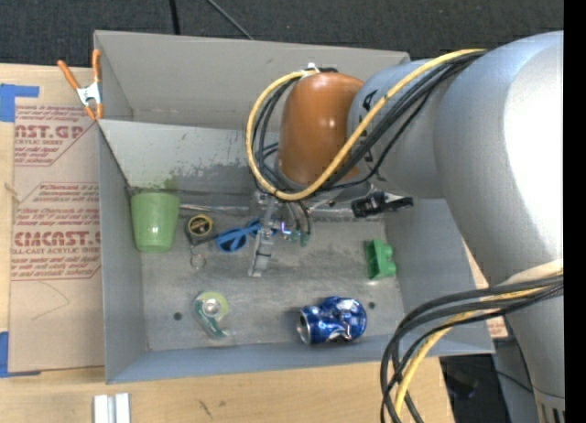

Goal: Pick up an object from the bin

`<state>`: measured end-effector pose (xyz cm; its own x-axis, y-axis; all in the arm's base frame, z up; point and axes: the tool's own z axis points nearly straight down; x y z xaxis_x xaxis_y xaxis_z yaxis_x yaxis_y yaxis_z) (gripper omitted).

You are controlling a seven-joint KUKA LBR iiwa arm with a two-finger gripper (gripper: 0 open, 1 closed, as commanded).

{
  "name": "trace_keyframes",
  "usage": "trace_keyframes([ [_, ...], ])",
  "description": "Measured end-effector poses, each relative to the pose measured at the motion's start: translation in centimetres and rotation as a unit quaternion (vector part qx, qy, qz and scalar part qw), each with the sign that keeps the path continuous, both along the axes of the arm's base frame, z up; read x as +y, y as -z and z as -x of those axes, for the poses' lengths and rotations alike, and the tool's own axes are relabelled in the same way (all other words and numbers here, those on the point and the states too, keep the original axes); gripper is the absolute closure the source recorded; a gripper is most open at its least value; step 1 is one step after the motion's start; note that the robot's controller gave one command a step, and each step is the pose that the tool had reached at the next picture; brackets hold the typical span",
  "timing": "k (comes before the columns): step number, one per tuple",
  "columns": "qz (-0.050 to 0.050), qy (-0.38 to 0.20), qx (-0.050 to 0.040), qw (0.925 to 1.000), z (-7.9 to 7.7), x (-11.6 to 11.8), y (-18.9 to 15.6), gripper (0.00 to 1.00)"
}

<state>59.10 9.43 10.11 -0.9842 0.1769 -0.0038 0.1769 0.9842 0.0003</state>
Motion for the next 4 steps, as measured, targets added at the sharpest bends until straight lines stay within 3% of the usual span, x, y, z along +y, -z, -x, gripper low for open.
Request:
trace_keyframes([
  [1, 0.0, -0.029, 0.0015, 0.9996, 0.8, 0.0, -0.4, 0.0],
  [2, 0.0, -0.094, 0.001, 0.9956, 0.3, 0.3, 3.2, 0.0],
  [3, -0.001, -0.094, 0.0003, 0.9955, 0.2, 0.4, 3.2, 0.0],
  [4, -0.001, -0.094, -0.0001, 0.9955, 0.2, 0.4, 3.1, 1.0],
])
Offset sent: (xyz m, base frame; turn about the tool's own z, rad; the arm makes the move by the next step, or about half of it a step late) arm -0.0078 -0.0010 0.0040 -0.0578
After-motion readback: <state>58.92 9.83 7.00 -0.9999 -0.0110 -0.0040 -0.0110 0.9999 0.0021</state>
